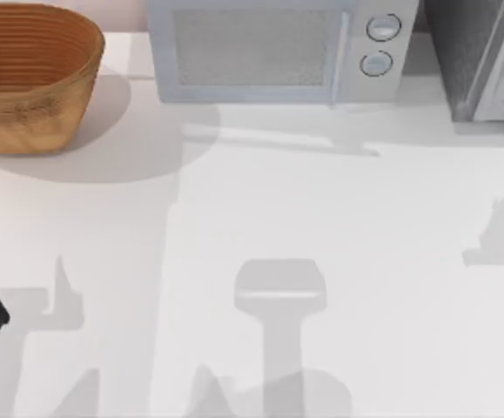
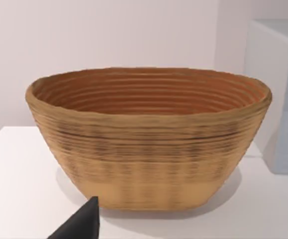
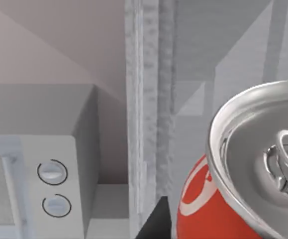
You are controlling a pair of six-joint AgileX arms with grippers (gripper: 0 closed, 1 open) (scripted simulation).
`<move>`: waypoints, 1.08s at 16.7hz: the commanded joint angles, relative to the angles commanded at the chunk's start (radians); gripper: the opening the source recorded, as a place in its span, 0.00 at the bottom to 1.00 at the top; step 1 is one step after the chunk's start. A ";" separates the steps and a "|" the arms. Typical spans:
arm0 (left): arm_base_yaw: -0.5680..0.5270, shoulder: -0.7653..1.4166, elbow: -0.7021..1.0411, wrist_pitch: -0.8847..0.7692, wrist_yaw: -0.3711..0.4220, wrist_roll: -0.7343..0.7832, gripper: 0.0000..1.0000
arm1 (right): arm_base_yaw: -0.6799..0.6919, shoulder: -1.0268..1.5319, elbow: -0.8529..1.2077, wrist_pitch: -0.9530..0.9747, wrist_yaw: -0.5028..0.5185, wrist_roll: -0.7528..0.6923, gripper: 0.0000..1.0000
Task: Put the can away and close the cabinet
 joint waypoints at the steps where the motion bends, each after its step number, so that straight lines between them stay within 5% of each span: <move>1: 0.000 0.000 0.000 0.000 0.000 0.000 1.00 | 0.009 0.071 0.093 -0.023 0.011 0.001 0.00; 11: 0.000 0.000 0.000 0.000 0.000 0.000 1.00 | 0.095 0.733 0.989 -0.237 0.112 0.008 0.00; 18: 0.000 0.000 0.000 0.000 0.000 0.000 1.00 | 0.116 0.889 1.199 -0.286 0.135 0.010 0.00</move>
